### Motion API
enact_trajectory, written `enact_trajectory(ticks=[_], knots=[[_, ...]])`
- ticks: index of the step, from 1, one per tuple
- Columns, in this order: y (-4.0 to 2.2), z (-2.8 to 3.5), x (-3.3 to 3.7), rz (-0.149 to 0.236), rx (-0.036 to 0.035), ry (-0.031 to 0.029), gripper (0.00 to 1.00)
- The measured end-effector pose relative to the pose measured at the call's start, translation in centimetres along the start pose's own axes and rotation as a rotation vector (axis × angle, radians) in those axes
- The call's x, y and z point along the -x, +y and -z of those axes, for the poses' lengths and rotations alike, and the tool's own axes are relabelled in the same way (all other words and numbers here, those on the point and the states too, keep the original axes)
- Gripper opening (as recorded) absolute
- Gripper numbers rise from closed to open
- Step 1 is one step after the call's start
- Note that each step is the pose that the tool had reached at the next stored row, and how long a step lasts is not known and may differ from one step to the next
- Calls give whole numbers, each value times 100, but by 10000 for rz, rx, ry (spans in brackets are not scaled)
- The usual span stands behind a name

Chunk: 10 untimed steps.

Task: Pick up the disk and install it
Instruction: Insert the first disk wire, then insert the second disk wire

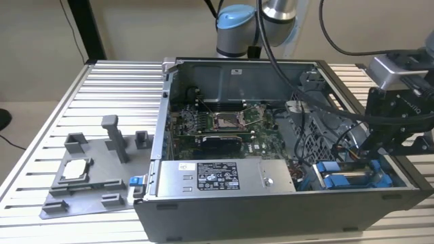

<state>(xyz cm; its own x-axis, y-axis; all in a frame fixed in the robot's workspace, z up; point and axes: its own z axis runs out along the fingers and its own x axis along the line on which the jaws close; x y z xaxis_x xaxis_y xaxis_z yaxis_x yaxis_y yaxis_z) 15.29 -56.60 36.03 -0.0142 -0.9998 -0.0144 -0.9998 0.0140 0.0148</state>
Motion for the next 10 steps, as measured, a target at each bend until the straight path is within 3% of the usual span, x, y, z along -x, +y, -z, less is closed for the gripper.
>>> enact_trajectory(ticks=[3,6,10], knots=[[1,65,1,0,0,1,0],[2,179,3,1,-1,2,0],[2,192,3,1,-1,-1,0]])
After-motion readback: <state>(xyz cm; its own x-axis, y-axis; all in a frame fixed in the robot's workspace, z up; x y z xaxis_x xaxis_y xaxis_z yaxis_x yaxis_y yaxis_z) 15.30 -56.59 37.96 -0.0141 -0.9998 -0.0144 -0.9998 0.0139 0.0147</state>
